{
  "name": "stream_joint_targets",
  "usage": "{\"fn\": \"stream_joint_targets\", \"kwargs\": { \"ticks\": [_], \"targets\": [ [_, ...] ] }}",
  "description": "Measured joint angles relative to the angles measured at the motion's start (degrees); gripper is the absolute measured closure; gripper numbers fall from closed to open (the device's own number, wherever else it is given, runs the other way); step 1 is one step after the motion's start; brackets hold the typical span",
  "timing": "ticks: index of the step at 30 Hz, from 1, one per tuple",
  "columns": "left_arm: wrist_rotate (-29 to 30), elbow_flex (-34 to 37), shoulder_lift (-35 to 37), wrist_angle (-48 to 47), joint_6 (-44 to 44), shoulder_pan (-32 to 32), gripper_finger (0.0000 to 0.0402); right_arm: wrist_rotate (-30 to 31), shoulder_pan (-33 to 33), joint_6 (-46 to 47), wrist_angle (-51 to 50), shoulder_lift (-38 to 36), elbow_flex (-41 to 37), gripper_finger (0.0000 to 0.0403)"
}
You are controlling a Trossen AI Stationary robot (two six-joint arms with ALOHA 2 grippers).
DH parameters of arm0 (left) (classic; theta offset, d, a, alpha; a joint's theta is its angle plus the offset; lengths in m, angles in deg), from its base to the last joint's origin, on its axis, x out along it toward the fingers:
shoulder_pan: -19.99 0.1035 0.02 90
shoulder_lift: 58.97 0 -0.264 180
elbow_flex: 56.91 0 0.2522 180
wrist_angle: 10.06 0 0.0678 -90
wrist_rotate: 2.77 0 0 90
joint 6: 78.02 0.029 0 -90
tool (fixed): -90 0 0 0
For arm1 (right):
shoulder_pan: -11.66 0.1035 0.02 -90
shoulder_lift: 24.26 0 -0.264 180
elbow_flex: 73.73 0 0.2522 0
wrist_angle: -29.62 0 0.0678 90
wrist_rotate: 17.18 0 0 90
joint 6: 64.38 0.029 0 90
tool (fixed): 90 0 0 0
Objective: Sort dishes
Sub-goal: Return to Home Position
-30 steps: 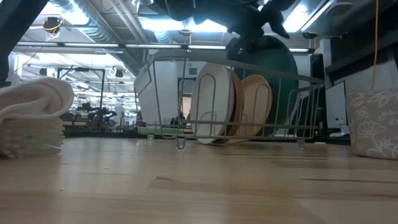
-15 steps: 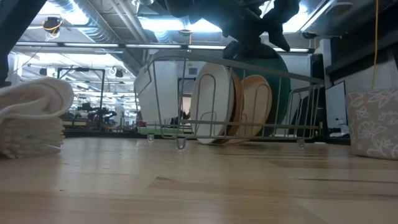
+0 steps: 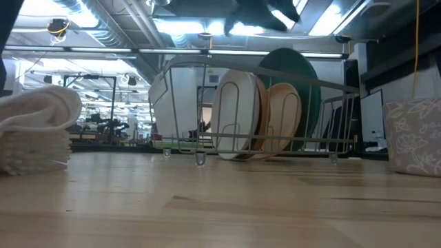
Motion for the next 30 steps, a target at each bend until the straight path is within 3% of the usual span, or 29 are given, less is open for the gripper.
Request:
{"fn": "stream_joint_targets", "kwargs": {
  "ticks": [7, 14, 17, 20, 26, 30],
  "targets": [
    [3.0, 0.0, 10.3, -14.0, 11.7, -4.5, 0.0274, -2.7, 0.0, -0.1, 13.0, 5.7, -5.0, 0.0237],
    [22.7, 0.0, 20.3, -32.1, 10.1, -11.9, 0.0274, -3.2, 0.0, 0.0, 11.7, 8.4, -5.5, 0.0237],
    [30.1, 0.8, 23.4, -43.5, 3.2, -16.4, 0.0274, -3.2, 0.0, -0.3, 10.1, 7.4, -5.5, 0.0237],
    [36.8, 6.0, 26.6, -50.1, -6.3, -21.2, 0.0274, -3.2, 0.0, -1.5, 7.6, 6.1, -6.0, 0.0237],
    [48.7, 23.7, 30.6, -52.7, -28.5, -27.8, 0.0274, -3.2, 0.0, -1.6, 8.6, 1.2, -13.8, 0.0237],
    [49.9, 35.3, 31.7, -52.5, -45.9, -27.3, 0.0274, -0.2, 0.0, 1.0, 10.3, -2.4, -19.5, 0.0237]
  ]
}}
